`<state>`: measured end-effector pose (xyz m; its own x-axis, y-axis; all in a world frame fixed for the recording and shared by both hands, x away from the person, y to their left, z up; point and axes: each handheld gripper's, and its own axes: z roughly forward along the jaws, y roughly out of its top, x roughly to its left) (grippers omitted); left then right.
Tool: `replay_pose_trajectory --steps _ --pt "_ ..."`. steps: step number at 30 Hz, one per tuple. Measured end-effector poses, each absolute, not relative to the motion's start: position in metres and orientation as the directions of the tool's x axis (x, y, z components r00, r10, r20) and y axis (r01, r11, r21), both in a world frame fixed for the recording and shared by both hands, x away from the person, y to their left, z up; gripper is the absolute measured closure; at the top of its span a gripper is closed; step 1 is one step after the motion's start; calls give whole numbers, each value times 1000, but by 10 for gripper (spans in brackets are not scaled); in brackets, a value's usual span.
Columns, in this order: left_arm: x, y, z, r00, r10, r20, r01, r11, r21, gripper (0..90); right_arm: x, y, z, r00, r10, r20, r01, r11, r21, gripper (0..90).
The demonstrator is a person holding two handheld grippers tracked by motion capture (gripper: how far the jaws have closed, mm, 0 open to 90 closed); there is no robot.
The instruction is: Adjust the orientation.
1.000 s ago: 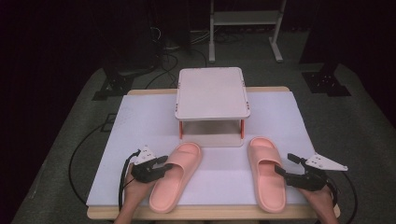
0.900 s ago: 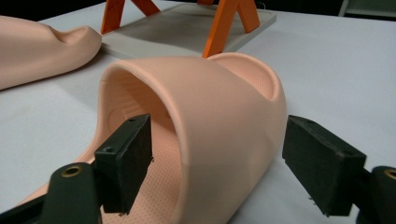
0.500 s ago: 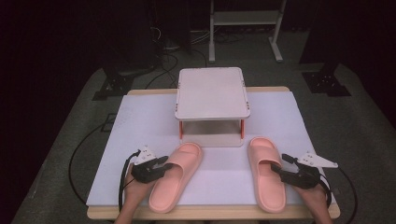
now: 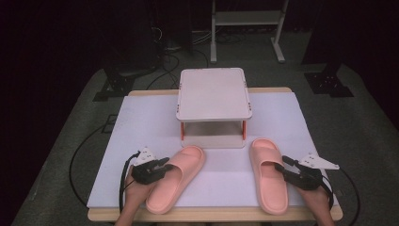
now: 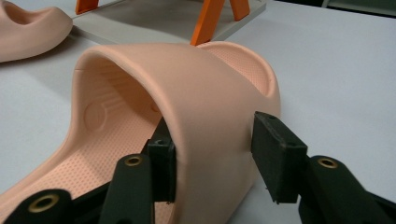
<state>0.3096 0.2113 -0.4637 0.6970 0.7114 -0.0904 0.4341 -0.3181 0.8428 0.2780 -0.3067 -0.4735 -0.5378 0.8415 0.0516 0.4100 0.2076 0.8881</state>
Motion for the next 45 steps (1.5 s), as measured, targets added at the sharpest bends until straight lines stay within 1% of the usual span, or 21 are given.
replay_pose_trajectory --steps 5,8,15,19,26,31,45 --pt "310 213 -463 700 707 -104 440 -311 842 694 276 -308 -472 -526 850 11 391 231 891 617" --pt "310 213 -463 701 705 -104 440 -313 841 699 276 -308 -472 -525 851 9 393 233 890 627" --pt "310 215 -462 699 704 -125 446 -292 846 721 276 -309 -471 -527 850 -5 389 247 887 706" --pt "310 217 -462 695 705 -143 454 -276 847 721 276 -310 -470 -526 851 -2 392 245 887 727" --pt "310 219 -461 694 703 -156 454 -259 853 721 274 -311 -468 -529 848 -24 390 268 881 791" --pt "309 219 -460 696 698 -167 452 -246 857 721 272 -311 -465 -525 851 -15 382 252 889 797" --pt "307 222 -452 705 683 -192 438 -206 875 720 268 -304 -457 -549 836 2 359 233 904 799"
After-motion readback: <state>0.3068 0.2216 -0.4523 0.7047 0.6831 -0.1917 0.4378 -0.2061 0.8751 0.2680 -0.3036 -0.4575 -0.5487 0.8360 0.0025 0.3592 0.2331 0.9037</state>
